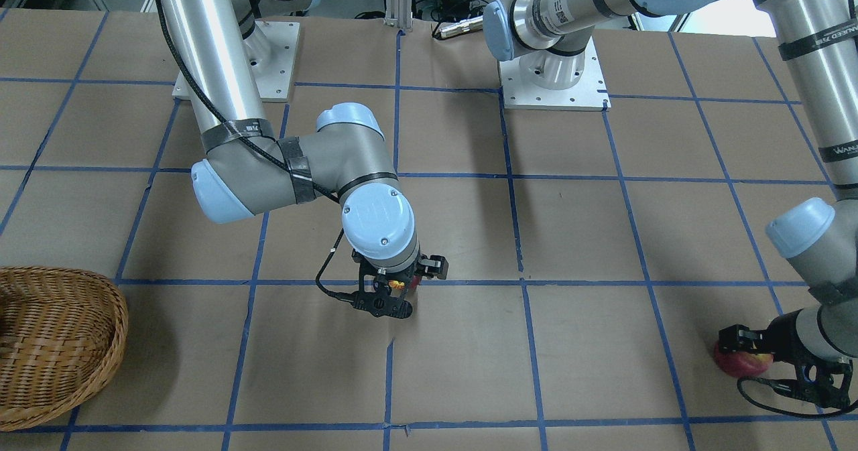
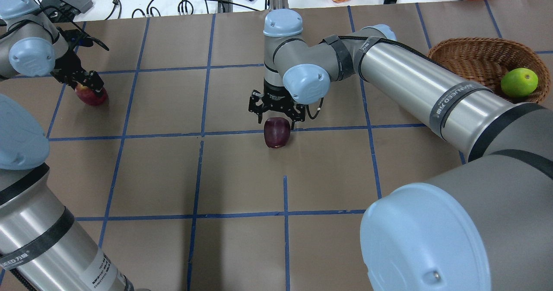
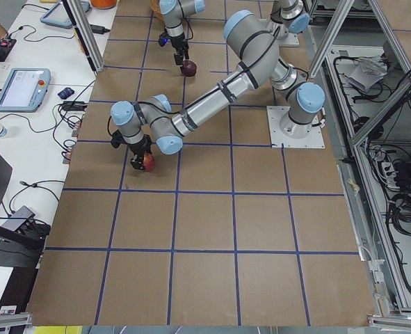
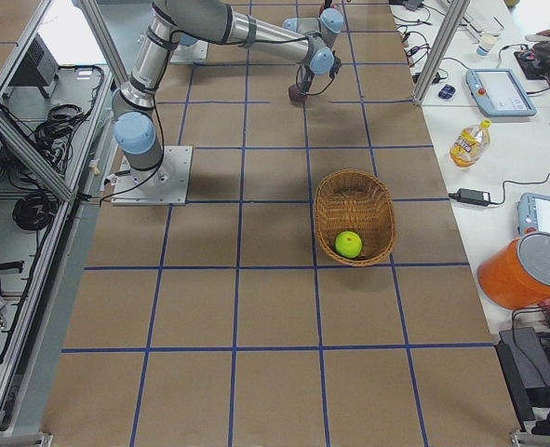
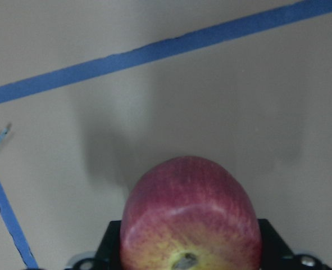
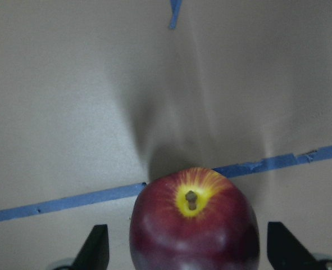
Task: Put all apples into basket
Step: 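Carry dark apple into basket with right while left carries red apple center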
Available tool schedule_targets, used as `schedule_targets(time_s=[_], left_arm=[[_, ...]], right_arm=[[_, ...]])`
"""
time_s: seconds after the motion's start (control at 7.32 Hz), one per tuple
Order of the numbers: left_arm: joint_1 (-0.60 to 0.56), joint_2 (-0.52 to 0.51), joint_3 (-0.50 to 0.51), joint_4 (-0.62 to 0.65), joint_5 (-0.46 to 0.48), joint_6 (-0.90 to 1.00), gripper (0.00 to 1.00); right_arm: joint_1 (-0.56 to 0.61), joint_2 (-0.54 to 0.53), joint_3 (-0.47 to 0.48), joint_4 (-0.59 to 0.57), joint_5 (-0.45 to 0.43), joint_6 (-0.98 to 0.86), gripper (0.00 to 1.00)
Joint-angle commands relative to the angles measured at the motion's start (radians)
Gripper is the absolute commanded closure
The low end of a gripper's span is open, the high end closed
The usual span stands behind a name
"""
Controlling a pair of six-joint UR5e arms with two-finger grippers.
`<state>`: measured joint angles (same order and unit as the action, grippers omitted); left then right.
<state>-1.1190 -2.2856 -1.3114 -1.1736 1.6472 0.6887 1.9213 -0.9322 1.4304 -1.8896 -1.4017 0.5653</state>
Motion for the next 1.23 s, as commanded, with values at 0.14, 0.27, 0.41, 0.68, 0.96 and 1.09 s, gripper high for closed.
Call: schedule_targets(time_s=[0.14, 0.27, 0.41, 0.68, 0.96, 1.09], left_arm=[[-0.075, 0.105, -0.034, -0.160, -0.067, -0.124, 0.60], [-0.117, 0.156, -0.069, -0.170, -0.079, -0.226, 0.59], [-0.161, 0.199, -0.118, -0.169, -0.102, -0.318, 0.59], [-0.215, 0.257, -0.184, -0.153, -0.174, -0.472, 0.59], [-0.371, 0.270, -0.218, -0.141, -0.172, -0.712, 0.59], [-0.451, 0.238, -0.220, -0.047, -0.170, -0.756, 0.56]], right_arm=[[0.001, 0.027, -0.001, -0.002, 0.006, 0.042, 0.12], [0.001, 0.023, -0.001, -0.002, 0.006, 0.045, 0.78], [-0.002, 0.010, -0.002, -0.002, -0.008, 0.035, 1.00], [-0.046, -0.104, 0.001, 0.055, -0.057, 0.025, 1.00], [-0.208, -0.221, -0.007, 0.198, -0.086, -0.089, 1.00], [-0.320, -0.258, -0.004, 0.214, -0.136, -0.225, 1.00]])
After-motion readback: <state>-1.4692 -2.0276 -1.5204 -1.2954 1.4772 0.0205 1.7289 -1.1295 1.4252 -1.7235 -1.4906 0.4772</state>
